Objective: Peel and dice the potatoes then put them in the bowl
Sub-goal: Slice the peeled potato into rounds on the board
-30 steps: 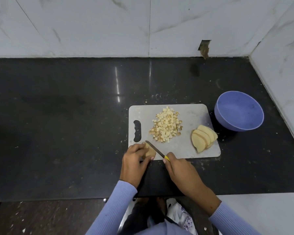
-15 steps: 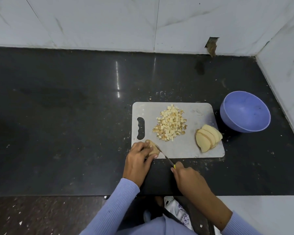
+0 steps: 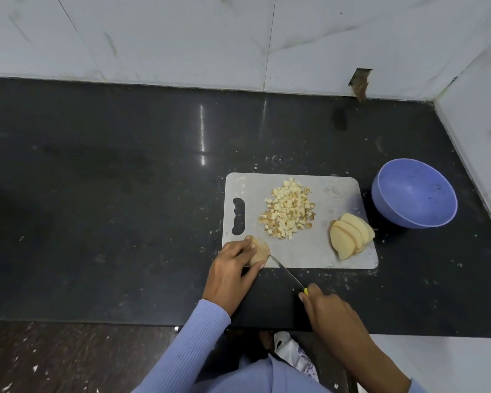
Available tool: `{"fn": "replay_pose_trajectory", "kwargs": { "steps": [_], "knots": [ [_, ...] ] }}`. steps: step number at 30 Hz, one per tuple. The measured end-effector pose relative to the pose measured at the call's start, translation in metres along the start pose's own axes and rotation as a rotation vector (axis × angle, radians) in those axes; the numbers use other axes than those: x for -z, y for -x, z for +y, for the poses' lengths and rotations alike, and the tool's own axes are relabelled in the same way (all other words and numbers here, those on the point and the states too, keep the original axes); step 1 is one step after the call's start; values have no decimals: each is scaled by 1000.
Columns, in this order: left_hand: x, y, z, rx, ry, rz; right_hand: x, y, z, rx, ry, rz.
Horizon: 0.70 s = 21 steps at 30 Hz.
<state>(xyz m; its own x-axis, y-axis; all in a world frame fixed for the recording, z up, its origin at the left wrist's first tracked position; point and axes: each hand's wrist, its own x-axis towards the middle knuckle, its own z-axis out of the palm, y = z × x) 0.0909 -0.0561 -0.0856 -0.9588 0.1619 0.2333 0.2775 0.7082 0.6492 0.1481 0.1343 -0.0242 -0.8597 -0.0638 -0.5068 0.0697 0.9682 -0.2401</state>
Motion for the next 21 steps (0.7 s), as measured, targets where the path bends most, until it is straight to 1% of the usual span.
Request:
{"fn": "replay_pose_trajectory", "kwargs": {
  "steps": [3, 8, 16, 21],
  "knots": [
    [2, 0, 1, 7, 5, -19, 3, 1, 4, 2, -13, 38],
    [0, 2, 4, 15, 20, 14, 15, -10, -9, 75, -112, 109],
    [-1, 0, 6, 13, 21, 48, 16, -40, -36, 83, -109, 40],
    [-2, 0, 4, -6, 34, 40, 11, -43, -46, 27, 1, 40]
  ]
}}
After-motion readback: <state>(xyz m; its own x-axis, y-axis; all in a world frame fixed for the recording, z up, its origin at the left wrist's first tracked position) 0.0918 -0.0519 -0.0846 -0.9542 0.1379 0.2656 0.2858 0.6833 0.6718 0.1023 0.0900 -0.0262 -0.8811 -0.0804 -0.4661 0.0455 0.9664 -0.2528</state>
